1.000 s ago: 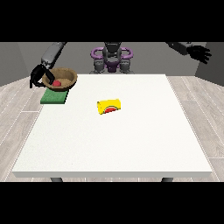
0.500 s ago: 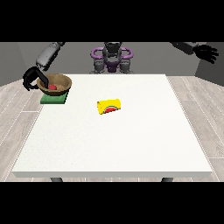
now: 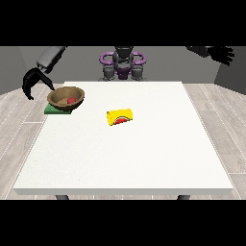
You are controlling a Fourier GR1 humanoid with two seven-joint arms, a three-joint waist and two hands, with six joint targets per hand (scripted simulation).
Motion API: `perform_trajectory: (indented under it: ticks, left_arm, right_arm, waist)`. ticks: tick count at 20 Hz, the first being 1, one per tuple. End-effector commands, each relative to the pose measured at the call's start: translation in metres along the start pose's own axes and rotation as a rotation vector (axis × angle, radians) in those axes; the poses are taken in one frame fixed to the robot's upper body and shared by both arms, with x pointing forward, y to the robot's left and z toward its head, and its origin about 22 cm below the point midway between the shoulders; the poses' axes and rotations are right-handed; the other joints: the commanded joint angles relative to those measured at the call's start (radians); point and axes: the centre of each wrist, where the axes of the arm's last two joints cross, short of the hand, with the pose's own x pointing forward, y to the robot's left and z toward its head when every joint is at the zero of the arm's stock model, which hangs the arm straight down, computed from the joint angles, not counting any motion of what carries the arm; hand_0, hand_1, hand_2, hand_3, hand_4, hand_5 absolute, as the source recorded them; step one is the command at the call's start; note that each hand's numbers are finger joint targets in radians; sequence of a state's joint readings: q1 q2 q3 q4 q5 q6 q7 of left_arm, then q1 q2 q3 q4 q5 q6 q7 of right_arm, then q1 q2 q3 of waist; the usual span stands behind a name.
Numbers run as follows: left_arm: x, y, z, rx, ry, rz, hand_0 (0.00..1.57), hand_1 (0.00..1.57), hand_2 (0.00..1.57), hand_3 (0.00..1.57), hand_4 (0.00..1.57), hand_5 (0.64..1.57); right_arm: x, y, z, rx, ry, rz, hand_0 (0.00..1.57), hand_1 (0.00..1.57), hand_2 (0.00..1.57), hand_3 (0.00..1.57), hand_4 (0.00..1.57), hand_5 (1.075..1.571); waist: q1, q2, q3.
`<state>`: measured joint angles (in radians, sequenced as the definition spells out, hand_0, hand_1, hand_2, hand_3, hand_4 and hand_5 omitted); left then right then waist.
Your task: Pick the cup and pour the ball into the bowl, then pick the bowl and place it on the pad
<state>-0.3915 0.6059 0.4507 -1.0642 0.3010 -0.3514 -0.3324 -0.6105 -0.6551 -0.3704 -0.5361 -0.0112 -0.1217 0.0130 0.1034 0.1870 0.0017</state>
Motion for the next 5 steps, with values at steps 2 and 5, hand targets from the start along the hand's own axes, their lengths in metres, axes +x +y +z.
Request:
perform_trajectory:
  ticks: [2,5]
  left_arm:
    - [-0.022,-0.080,0.002,-0.105,0.157,0.048,0.00,0.00,0.00,0.00,0.90,1.559]
    - [-0.053,-0.053,0.034,-0.047,0.266,0.020,0.00,0.00,0.00,0.00,0.90,1.559]
  right_arm:
    - [0.006,-0.010,-0.003,0.051,0.094,0.061,0.00,0.00,0.00,0.00,0.00,1.356]
    - [0.043,0.048,0.003,0.194,-0.046,-0.004,0.00,0.00,0.00,0.00,0.48,1.434]
  waist:
    - [0.010,-0.187,0.0002]
    - [-0.047,-0.277,-0.0040]
